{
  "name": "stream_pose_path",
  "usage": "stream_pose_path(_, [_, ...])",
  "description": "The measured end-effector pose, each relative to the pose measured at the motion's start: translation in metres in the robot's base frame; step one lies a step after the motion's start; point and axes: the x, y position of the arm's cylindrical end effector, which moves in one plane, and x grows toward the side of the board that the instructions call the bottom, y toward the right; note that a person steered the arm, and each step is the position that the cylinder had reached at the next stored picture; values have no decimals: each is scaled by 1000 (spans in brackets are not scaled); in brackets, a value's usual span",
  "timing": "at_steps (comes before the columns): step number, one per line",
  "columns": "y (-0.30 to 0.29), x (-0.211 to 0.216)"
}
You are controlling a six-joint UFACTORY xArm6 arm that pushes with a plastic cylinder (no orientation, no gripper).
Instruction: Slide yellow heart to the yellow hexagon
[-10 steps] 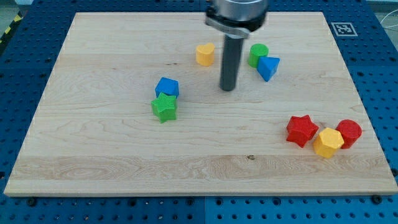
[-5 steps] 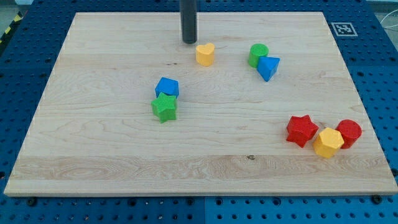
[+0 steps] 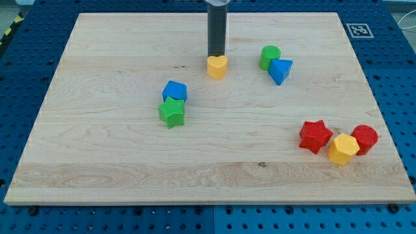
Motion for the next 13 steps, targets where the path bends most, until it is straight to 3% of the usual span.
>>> stream_pose_path(4, [-27, 72])
stream_pose_path(7, [50, 93])
stream_pose_path(9, [39, 138])
stream_pose_path(11, [58, 143])
stream_pose_path(13, [53, 184])
